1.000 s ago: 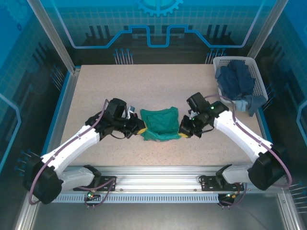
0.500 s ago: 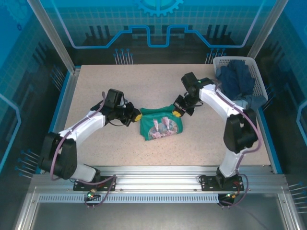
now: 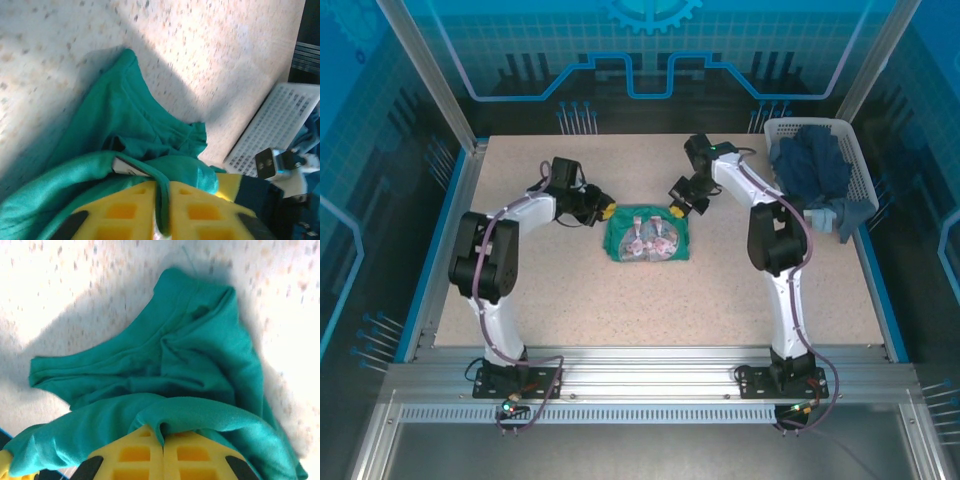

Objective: Fold and stack the t-shirts

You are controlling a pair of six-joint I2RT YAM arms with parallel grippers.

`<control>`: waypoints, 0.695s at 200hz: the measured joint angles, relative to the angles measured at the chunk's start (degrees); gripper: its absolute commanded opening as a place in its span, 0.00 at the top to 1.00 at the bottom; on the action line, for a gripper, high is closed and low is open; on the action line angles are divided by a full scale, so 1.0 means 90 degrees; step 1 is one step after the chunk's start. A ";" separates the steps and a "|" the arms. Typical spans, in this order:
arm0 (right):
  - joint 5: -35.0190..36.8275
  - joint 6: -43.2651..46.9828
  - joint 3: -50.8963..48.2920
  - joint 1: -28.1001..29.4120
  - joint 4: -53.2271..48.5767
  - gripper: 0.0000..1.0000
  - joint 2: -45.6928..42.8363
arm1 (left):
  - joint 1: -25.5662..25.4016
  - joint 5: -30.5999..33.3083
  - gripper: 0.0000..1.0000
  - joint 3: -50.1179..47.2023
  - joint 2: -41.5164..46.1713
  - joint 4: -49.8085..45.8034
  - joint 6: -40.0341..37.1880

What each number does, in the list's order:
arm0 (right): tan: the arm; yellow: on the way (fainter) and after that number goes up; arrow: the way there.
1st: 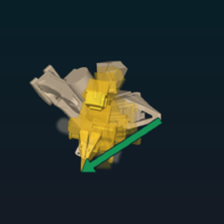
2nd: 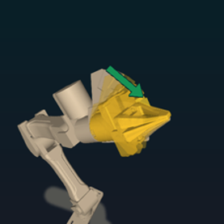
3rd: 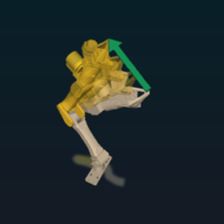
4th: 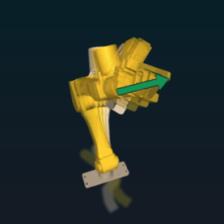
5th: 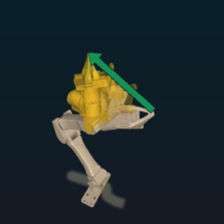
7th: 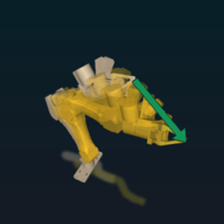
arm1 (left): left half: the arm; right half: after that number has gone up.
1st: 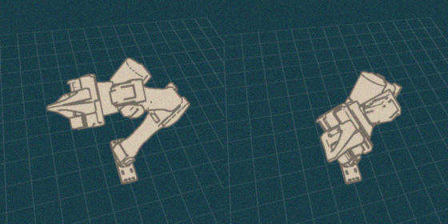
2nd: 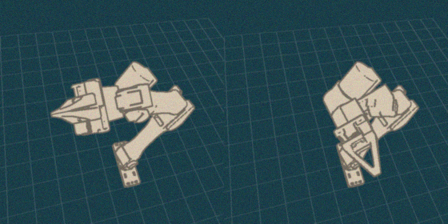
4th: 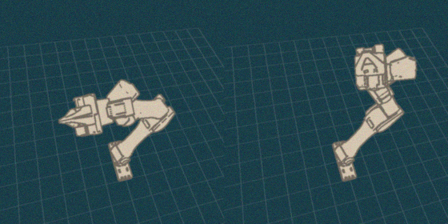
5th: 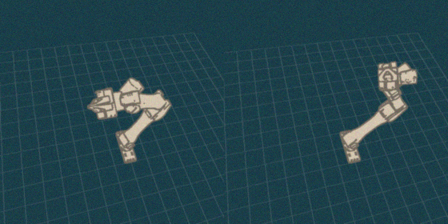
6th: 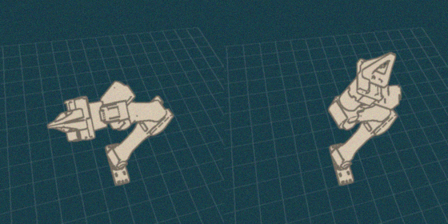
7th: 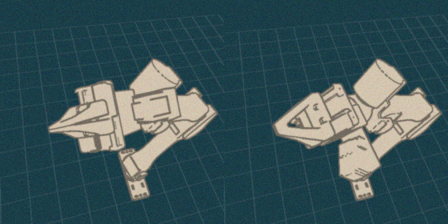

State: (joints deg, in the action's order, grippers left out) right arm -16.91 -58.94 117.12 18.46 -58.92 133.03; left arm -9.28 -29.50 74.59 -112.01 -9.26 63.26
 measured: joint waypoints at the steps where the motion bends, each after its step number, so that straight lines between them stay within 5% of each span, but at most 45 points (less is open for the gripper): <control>1: -0.0002 -0.0005 0.0010 -0.0005 0.0002 0.75 0.0015 | 0.0002 -0.0005 0.63 0.0015 -0.0017 0.0005 -0.0027; 23: 0.0119 0.0046 0.0177 -0.0146 0.0027 0.51 0.0245 | 0.0049 -0.0039 0.50 0.0163 -0.0214 0.0061 -0.0172; 45: 0.0338 0.0219 0.0182 -0.0262 0.0041 0.44 0.0172 | 0.0061 0.0080 0.53 0.0104 0.0012 0.0027 -0.0265; 71: 0.0568 0.0357 -0.0197 -0.0250 0.0240 0.52 -0.0376 | -0.0049 0.0301 0.58 -0.0301 0.0986 -0.0209 -0.0296; 96: 0.0665 0.0437 -0.1421 -0.0053 0.0784 0.73 -0.1477 | -0.0624 0.0478 0.57 -0.0610 0.1841 -0.0374 -0.0080; 139: 0.0396 0.0342 -0.2307 0.0308 0.1678 0.84 -0.1778 | -0.1676 0.0799 0.61 -0.1362 0.1858 -0.0226 0.0942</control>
State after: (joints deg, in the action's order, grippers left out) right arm -13.34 -55.86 96.36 21.23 -43.81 117.03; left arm -24.36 -22.31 62.33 -95.29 -11.29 71.75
